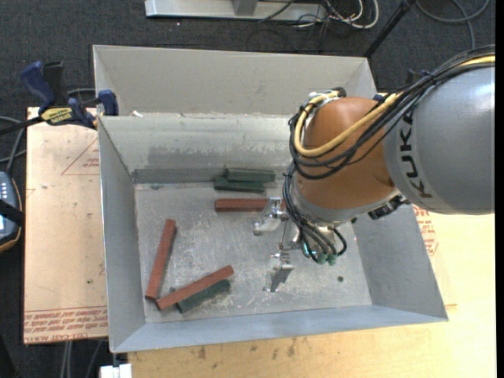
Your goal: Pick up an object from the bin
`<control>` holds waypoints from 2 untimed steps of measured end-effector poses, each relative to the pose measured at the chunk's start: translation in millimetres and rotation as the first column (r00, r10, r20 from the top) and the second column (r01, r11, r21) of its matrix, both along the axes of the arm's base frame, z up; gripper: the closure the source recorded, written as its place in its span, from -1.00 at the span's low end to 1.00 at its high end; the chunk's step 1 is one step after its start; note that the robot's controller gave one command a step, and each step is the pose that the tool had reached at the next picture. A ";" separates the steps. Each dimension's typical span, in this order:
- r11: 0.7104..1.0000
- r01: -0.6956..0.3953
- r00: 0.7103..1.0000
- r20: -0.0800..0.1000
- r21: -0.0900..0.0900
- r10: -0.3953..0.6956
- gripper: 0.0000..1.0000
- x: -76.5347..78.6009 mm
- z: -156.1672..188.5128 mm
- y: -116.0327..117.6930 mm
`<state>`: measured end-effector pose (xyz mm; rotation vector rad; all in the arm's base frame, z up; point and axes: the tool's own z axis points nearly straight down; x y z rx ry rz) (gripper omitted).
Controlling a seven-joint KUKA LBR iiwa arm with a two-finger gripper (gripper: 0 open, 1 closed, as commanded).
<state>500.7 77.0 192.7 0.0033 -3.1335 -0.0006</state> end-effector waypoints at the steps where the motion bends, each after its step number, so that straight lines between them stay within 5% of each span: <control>1: 1.000 0.002 1.000 0.008 0.001 -0.002 -1.00 1.8 3.8 -0.4; 2: 0.993 -0.121 0.993 0.016 0.002 0.121 1.00 -8.8 -117.3 49.1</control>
Offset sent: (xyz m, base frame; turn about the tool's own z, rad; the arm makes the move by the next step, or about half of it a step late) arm -0.0125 0.0477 -0.1227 -0.1206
